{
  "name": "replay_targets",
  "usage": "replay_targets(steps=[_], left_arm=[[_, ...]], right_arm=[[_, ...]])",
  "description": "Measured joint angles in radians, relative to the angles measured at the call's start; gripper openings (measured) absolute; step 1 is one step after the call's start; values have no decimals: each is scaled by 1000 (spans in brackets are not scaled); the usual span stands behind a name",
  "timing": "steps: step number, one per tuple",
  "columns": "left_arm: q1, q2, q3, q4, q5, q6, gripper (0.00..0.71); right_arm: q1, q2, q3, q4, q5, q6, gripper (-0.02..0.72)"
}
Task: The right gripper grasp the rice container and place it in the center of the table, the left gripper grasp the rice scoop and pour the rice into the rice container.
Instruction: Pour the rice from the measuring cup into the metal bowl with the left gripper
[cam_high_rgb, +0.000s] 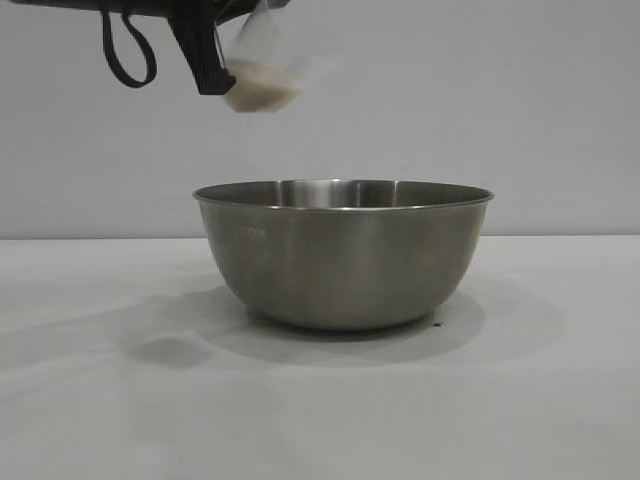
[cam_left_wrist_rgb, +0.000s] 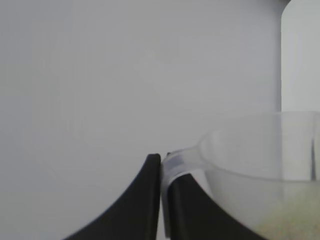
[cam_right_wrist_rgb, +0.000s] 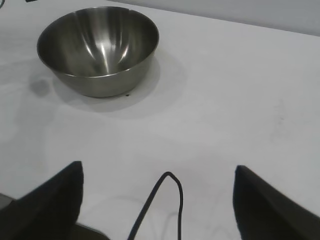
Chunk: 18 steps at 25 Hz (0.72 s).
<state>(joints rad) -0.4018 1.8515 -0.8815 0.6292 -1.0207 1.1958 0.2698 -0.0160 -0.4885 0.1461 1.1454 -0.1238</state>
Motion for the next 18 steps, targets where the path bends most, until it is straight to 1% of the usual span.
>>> replay_targets(steps=[3,9,18], left_arm=[[-18,0,0,18,27,115,0],[-33,0,0,18,33,297,0],[-35,24,-11,28,42,499,0]], right_arm=[[0,0,0,0,0,0,570],[0,0,0,0,0,0,570],[0,0,0,0,0,0,570]])
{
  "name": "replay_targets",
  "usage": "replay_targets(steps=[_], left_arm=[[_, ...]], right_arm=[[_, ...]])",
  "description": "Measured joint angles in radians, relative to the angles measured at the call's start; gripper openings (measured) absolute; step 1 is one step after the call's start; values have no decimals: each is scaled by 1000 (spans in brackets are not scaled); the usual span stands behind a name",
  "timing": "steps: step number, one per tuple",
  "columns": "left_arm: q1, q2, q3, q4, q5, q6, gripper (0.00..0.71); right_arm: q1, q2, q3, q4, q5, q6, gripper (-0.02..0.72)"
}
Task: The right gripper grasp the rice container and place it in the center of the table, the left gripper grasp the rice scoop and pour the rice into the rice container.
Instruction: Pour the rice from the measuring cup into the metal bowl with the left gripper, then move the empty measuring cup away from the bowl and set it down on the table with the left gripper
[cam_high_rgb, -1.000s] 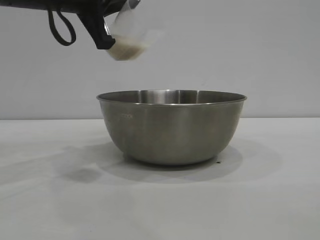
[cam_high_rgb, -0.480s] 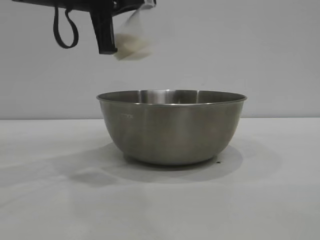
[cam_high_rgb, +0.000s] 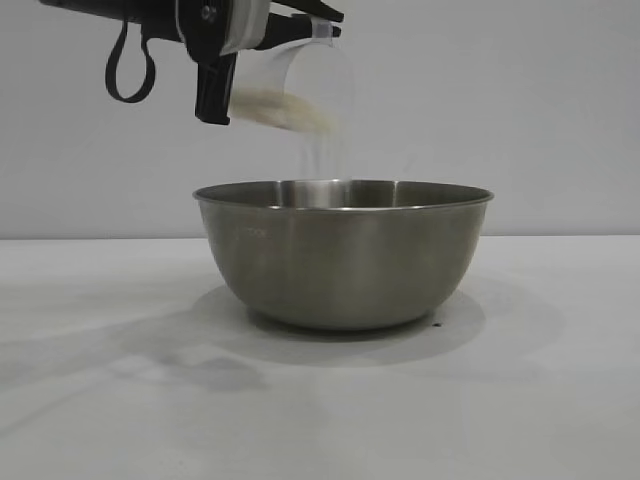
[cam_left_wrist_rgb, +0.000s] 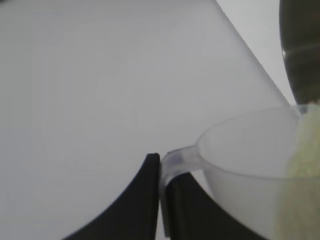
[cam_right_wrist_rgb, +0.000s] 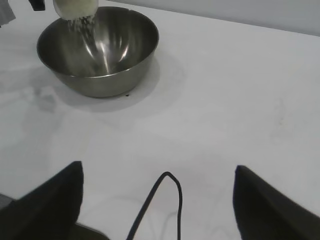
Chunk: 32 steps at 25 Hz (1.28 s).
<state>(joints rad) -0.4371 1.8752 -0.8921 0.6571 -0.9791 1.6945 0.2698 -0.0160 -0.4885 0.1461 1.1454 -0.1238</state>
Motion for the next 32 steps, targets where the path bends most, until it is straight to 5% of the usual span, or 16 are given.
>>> replay_targets(steps=[17,32], left_arm=[[0,44,-18,41,0,402,0],[-1,44,-18,66,-22,359,0]], right_arm=[[0,0,0,0,0,0,570],[0,0,0,0,0,0,570]])
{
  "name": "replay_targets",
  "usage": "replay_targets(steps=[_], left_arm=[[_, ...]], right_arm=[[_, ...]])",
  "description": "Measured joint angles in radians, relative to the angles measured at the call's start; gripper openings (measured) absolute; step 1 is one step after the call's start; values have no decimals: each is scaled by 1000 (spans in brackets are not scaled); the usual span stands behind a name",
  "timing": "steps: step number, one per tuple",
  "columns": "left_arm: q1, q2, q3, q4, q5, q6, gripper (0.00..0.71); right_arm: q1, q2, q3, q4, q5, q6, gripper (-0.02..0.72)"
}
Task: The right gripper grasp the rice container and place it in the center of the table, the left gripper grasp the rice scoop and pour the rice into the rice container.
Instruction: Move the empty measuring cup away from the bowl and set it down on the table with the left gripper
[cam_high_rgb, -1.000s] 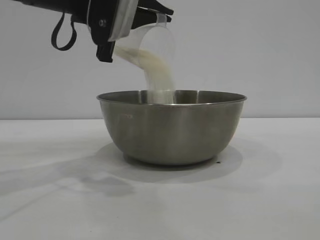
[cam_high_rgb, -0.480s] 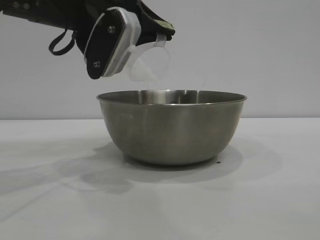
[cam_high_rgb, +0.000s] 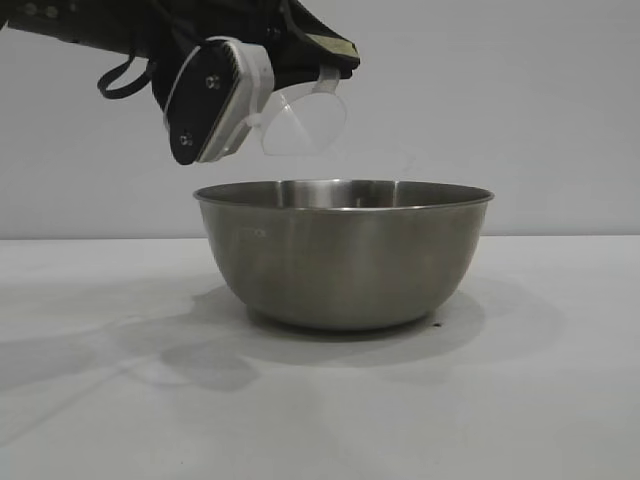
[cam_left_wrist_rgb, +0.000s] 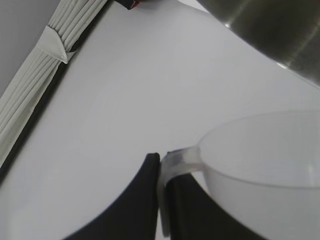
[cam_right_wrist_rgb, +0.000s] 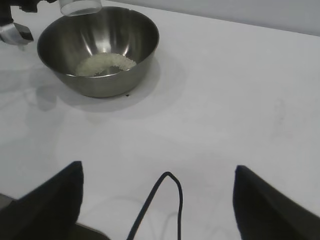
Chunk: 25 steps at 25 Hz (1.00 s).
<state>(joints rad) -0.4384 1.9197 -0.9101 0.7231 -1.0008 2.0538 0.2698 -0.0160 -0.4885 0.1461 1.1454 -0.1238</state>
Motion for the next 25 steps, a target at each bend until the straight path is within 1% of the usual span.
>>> replay_targets(steps=[6,9,13,17,23,25], left_arm=[[0,0,0,-90,-78,-253,0],[0,0,0,-147,-87,-438,0],[0,0,0,-254,-119,-686,0],[0,0,0,-400,-133,-932,0],[0,0,20,-700,-133,-1340,0],[0,0,35,-775,-135,-1413,0]], right_arm=[[0,0,0,0,0,0,570],[0,0,0,0,0,0,570],[0,0,0,0,0,0,570],[0,0,0,0,0,0,570],[0,0,0,0,0,0,570],[0,0,0,0,0,0,570]])
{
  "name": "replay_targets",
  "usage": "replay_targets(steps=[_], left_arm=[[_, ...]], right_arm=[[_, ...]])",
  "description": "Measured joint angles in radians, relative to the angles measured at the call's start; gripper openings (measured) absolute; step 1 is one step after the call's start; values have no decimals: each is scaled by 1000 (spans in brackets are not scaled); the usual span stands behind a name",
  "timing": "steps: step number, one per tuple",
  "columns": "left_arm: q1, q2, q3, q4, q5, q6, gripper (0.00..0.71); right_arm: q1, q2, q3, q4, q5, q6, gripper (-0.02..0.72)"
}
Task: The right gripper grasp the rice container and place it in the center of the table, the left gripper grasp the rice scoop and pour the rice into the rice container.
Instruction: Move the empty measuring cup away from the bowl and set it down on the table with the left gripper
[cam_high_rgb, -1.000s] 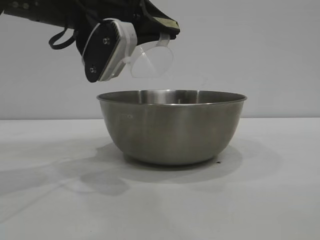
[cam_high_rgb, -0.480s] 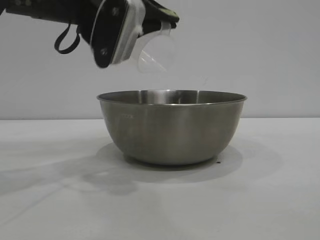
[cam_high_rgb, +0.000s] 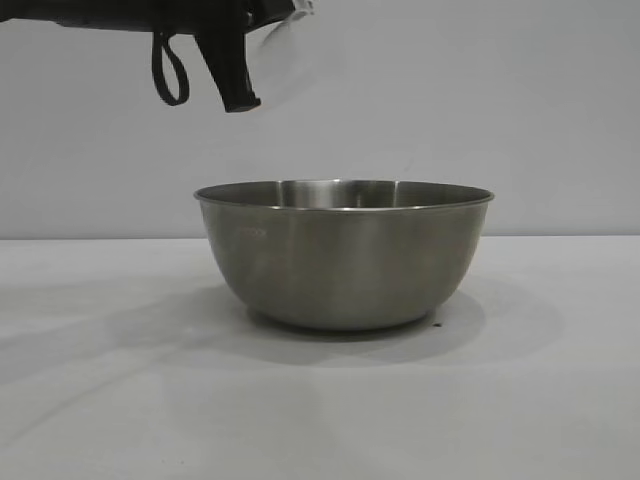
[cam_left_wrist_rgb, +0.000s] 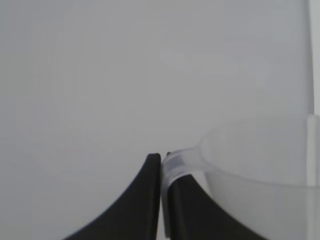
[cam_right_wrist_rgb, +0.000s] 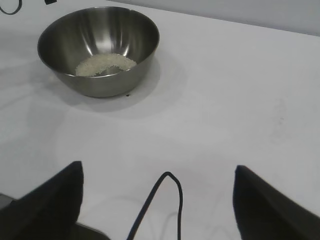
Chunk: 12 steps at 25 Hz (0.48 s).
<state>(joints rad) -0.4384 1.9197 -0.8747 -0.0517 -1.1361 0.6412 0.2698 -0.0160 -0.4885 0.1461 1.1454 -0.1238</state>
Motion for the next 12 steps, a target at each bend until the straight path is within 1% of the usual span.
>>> replay_targets(steps=[7,9,12], left_arm=[[0,0,63,-263,0,-91,0],[0,0,88,-298,0,-106,0],[11,0,134,-314,0,-143,0]], right_arm=[[0,0,0,0,0,0,570],[0,0,0,0,0,0,570],[0,0,0,0,0,0,570]])
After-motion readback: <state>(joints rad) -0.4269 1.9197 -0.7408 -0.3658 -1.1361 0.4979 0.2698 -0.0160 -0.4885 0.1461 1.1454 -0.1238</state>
